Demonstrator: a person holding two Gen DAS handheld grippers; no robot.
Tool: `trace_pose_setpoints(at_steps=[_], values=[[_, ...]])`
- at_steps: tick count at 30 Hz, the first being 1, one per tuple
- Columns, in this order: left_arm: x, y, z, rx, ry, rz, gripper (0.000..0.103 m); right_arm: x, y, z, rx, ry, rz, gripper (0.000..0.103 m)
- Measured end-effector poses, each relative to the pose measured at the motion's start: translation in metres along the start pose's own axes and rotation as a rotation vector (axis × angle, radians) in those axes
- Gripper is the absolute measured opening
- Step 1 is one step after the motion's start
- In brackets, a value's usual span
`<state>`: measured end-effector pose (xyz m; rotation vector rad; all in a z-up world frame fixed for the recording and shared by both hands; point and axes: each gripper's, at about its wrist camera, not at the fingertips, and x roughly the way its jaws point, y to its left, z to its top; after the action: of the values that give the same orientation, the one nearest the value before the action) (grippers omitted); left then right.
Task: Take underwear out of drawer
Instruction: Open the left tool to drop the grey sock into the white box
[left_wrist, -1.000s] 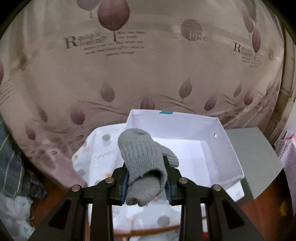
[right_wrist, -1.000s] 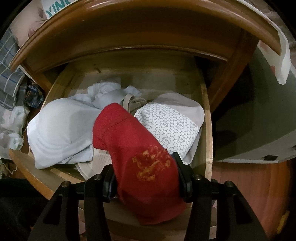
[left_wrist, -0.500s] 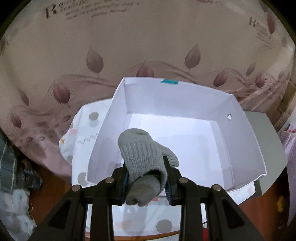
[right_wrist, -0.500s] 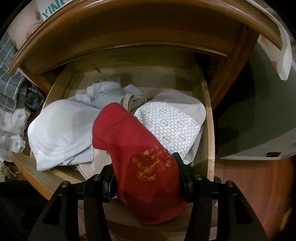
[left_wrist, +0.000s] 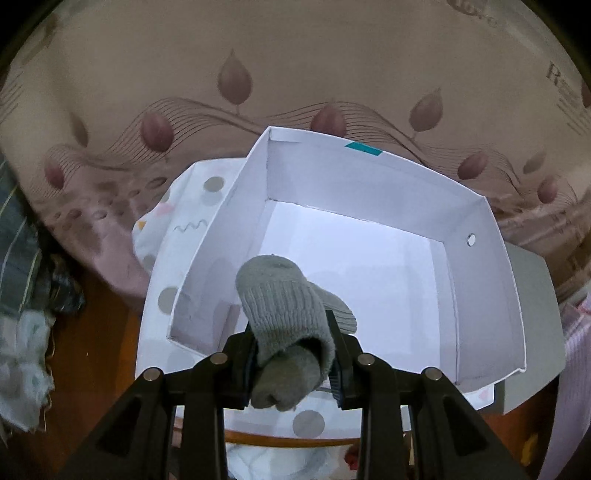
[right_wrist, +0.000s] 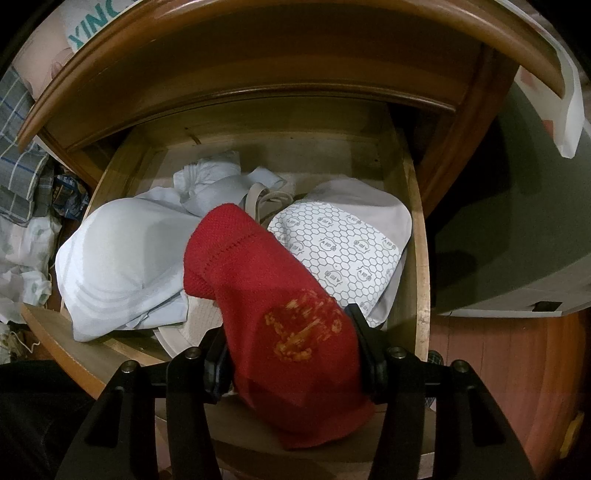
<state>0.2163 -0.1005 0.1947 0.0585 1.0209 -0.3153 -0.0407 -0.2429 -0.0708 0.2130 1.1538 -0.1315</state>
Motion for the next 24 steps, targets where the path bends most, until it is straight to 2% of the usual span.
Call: trace_pose_setpoints(at_steps=[5,18,21,23,24], values=[[-0.004,-0.001,-0.007,-0.068,0.017,0.045,0.031,0.0,0.0,0.0,0.002,0.002,0.003,0.052],[-0.001,-0.009,-0.003,0.025,-0.044,0.142,0.035,0.0,0.001,0.0,0.006,0.005,0.006,0.052],[-0.004,-0.01,0.0,0.049,-0.072,0.154,0.045,0.001,0.0,0.0,0.009,0.005,0.008,0.052],[-0.009,-0.012,0.0,0.077,-0.094,0.145,0.057,0.001,0.0,0.001,0.01,0.007,0.009,0.052],[-0.012,-0.012,0.001,0.083,-0.107,0.143,0.058,0.001,0.001,0.0,0.01,0.008,0.009,0.052]])
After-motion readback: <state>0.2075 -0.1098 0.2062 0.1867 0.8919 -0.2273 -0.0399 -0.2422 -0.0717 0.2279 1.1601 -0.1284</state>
